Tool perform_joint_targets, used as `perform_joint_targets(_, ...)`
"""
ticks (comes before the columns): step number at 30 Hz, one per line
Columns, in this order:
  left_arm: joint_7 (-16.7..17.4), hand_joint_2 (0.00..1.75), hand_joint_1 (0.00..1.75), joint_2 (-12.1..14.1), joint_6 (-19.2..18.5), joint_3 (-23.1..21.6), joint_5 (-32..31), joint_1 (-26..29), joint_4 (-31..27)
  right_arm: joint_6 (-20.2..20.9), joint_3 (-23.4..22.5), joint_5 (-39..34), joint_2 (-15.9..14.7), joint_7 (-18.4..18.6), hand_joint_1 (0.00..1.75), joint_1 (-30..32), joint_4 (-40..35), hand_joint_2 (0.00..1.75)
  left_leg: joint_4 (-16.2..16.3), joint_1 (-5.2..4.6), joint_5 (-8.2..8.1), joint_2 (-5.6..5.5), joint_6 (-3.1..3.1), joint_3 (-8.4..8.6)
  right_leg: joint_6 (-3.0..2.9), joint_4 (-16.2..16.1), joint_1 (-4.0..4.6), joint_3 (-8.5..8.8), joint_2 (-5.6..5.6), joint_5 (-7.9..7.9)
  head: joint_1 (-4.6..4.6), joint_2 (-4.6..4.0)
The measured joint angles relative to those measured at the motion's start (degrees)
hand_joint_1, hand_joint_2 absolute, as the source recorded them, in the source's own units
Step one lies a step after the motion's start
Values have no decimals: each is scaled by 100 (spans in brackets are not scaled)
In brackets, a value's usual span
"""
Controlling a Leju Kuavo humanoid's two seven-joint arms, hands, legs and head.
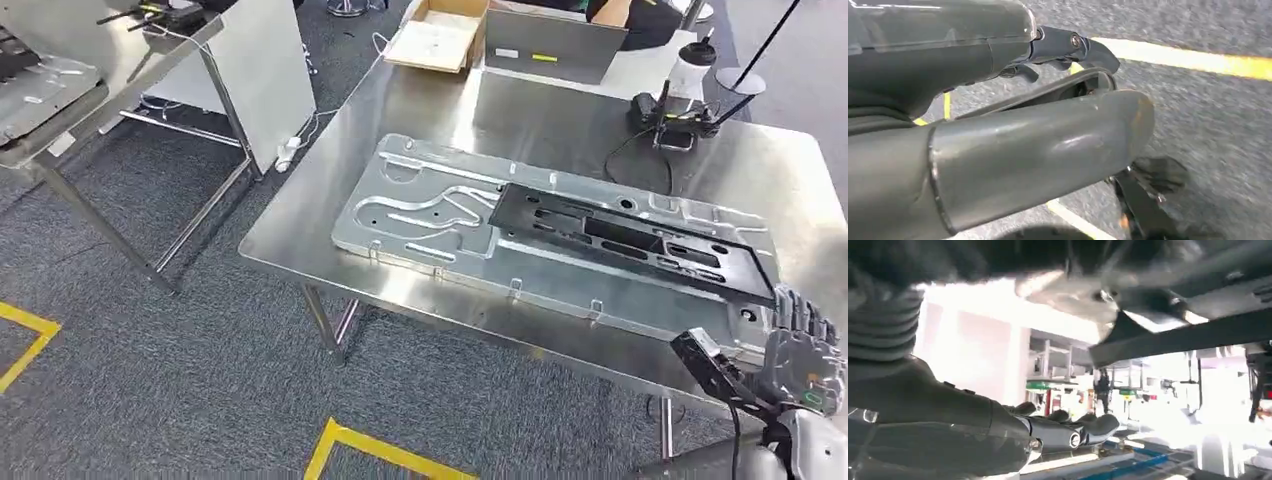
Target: Take the parts from the cabinet and place them on the table.
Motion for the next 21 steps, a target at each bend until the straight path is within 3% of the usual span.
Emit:
perform_joint_targets(1,0,0,0,2,2,0,0,4,0,7,2,0,2,7,0,9,11,175,17,-1,41,2,-6,-65,26,328,-7,-77,-1,-137,-2,0)
perform_joint_targets(2,0,0,0,2,18,0,0,10,0,9,4,0,0,7,0,19,18,175,41,0,69,4,-16,-117,41,354,-18,-8,-4,-116,0,2)
perform_joint_targets(3,0,0,0,2,15,0,4,17,0,2,4,0,0,7,0,19,18,175,73,2,94,4,-30,-158,49,161,-28,161,-5,-14,-2,2)
perform_joint_targets(5,0,0,0,-2,-7,0,22,14,0,-18,13,9,0,-13,0,10,9,175,199,14,119,4,-55,-265,52,-871,-49,876,-7,369,0,0)
perform_joint_targets(6,-11,0,0,-2,-26,0,35,10,0,-61,24,52,2,-24,0,4,-13,175,275,11,107,5,-79,-327,21,-1282,-54,1069,0,301,-2,2)
perform_joint_targets(7,-20,0,0,-2,-31,0,42,0,0,-118,55,101,11,-53,0,10,-37,175,346,-26,104,1,-114,-386,-35,-1259,10,1038,9,364,-4,2)
perform_joint_targets(10,-33,0,0,-4,-48,0,50,17,0,-347,190,293,68,-107,0,47,-240,175,346,-11,174,-3,-219,-437,-150,-1209,25,956,12,412,-4,0)
perform_joint_targets(11,-33,0,0,0,-48,0,52,20,0,-391,251,349,109,-111,0,51,-310,175,365,-39,182,-9,-253,-470,-217,-1253,-30,925,4,469,2,2)
perform_joint_targets(12,-35,0,0,2,-50,0,52,13,0,-413,297,378,131,-111,0,44,-376,175,472,-5,22,-28,-291,-521,-255,-1264,-35,886,-18,520,-4,2)
perform_joint_targets(13,-35,0,0,0,-55,0,52,9,0,-424,339,400,164,-109,0,47,-444,175,738,6,-265,-28,-329,-632,-313,-1263,-38,825,-26,563,-4,0)
perform_joint_targets(15,-33,0,0,2,-52,0,55,10,0,-463,422,457,214,-122,0,58,-544,175,1562,44,-816,-27,-387,-901,-328,-1259,-24,700,-38,656,-4,0)
perform_joint_targets(16,-33,0,0,2,-48,0,59,12,0,-504,467,500,242,-159,0,69,-603,175,1919,59,-988,-26,-407,-995,-326,-1254,-18,626,-38,709,-7,0)
perform_joint_targets(17,-31,0,0,2,-42,0,63,17,0,-561,546,559,273,-199,0,86,-694,175,2060,73,-1027,-26,-416,-975,-322,-1249,-11,545,-37,767,-4,0)
perform_joint_targets(18,-28,0,0,0,-37,0,66,18,0,-599,619,628,304,-219,0,95,-763,175,1919,79,-958,-26,-414,-825,-315,-1245,-6,483,-36,819,-7,0)
perform_joint_targets(20,-15,0,0,2,-24,0,70,4,0,-675,860,915,395,-212,0,149,-1002,175,956,78,-624,-25,-380,-157,-286,-1240,-4,363,-31,925,-7,0)
perform_joint_targets(21,-11,0,0,0,-11,0,74,-12,0,-706,1028,1092,441,-172,0,181,-1177,175,329,77,-487,-27,-349,275,-265,-1239,-3,320,-30,990,-7,2)
